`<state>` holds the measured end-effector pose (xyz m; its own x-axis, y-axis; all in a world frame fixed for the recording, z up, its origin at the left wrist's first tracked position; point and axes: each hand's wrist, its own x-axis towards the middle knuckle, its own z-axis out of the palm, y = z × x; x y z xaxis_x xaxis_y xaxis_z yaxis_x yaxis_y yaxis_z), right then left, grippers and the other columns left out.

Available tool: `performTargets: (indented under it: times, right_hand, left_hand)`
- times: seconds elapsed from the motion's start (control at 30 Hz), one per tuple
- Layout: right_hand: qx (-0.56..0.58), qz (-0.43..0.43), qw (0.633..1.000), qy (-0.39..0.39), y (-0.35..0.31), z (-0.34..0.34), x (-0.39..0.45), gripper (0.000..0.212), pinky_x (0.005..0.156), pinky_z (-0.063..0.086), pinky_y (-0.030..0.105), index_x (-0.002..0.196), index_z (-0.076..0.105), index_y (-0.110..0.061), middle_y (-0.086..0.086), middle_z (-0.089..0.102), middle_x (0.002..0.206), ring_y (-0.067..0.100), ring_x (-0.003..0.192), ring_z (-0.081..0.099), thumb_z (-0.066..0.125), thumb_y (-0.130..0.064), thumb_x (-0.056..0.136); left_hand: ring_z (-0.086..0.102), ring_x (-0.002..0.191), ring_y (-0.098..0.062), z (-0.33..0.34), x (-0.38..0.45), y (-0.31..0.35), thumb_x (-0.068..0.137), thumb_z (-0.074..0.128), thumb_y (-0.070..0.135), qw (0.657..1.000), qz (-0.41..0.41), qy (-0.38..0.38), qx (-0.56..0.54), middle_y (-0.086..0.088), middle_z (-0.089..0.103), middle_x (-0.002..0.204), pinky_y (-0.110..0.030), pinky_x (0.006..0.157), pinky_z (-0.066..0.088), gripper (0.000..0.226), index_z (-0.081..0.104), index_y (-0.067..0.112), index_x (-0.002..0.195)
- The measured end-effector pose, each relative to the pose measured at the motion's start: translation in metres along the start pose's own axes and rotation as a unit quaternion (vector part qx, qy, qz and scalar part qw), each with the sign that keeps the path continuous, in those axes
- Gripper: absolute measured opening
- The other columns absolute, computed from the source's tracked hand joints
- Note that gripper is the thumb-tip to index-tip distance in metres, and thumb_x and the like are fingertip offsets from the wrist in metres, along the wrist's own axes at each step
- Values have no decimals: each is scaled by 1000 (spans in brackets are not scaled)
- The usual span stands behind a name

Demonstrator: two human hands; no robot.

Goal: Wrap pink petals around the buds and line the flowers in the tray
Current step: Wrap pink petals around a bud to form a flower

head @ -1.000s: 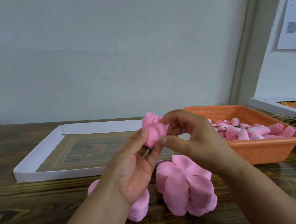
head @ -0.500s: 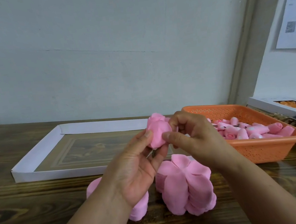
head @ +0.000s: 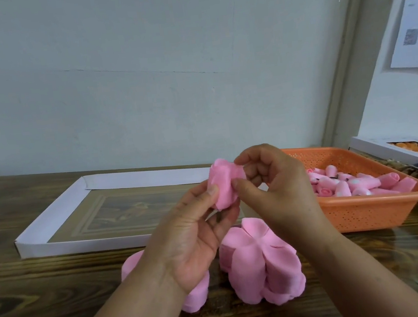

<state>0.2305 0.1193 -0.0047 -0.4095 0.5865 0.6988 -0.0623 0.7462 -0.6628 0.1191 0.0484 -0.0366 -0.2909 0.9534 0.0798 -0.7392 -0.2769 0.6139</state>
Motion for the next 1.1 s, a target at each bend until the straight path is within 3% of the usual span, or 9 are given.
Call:
performTargets:
  times: [0.13, 0.3, 0.37, 0.47, 0.53, 0.63, 0.83, 1.1]
  right_hand:
    - [39, 21, 999, 28, -1, 3, -2, 33, 52, 47, 17, 81, 57, -23, -3, 60, 60, 2, 55, 54, 61, 10, 76]
    - [109, 58, 992, 38, 0, 7, -6, 23, 62, 50, 20, 83, 57, -14, 1, 63, 74, 9, 65, 59, 69, 4, 75]
    - [54, 20, 998, 34, -1, 14, -12, 28, 69, 47, 18, 85, 55, -20, -8, 63, 77, 3, 71, 58, 74, -9, 68]
    - [-75, -60, 994, 44, 3, 31, -21, 31, 73, 40, 12, 92, 56, -19, -13, 58, 83, 4, 80, 56, 75, -14, 68]
    - [-121, -83, 986, 73, 6, 38, -24, 30, 72, 41, 15, 93, 58, -12, -4, 57, 85, 8, 79, 54, 76, -10, 69]
    - [-134, -104, 978, 118, 7, 40, -23, 19, 69, 42, 23, 86, 59, -7, 1, 57, 80, 13, 74, 52, 69, -11, 71]
    - [-136, -130, 976, 106, 6, 37, -23, 10, 66, 48, 37, 82, 62, -1, 5, 59, 74, 22, 71, 57, 68, -3, 74]
    - [-52, -8, 996, 74, 8, 37, -23, 16, 74, 47, 25, 87, 65, -8, -2, 63, 79, 17, 80, 60, 76, -7, 75]
  left_hand:
    - [73, 82, -18, 2, 0, -2, 66, 65, 10, 999, 29, 4, 31, -13, 74, 97, -26, 68, 59, 38, 64, 4, 103]
    - [71, 85, -19, 0, -1, -1, 69, 64, 14, 995, 53, 15, 80, -9, 74, 97, -33, 80, 58, 40, 63, 9, 109]
    - [68, 89, -19, -1, 0, 1, 69, 65, 16, 993, 65, 27, 96, -8, 73, 95, -35, 83, 55, 42, 63, 11, 111]
    - [68, 90, -14, 1, -1, 2, 70, 63, 18, 989, 82, 39, 115, -9, 74, 101, -27, 69, 54, 37, 65, 14, 107]
    - [69, 80, -11, 2, -2, 0, 68, 64, 18, 986, 92, 37, 131, -6, 75, 93, -23, 58, 52, 28, 67, 16, 96]
    - [66, 71, -9, 3, -5, -1, 62, 68, 21, 980, 107, 41, 162, -6, 74, 88, -25, 61, 51, 29, 67, 15, 91]
    - [68, 72, -13, 3, -4, 1, 54, 73, 30, 962, 153, 71, 215, -11, 74, 83, -27, 66, 51, 36, 66, 13, 86]
    - [71, 77, -17, -2, -1, 1, 61, 75, 35, 961, 177, 68, 200, -11, 74, 86, -20, 61, 54, 32, 70, 10, 81]
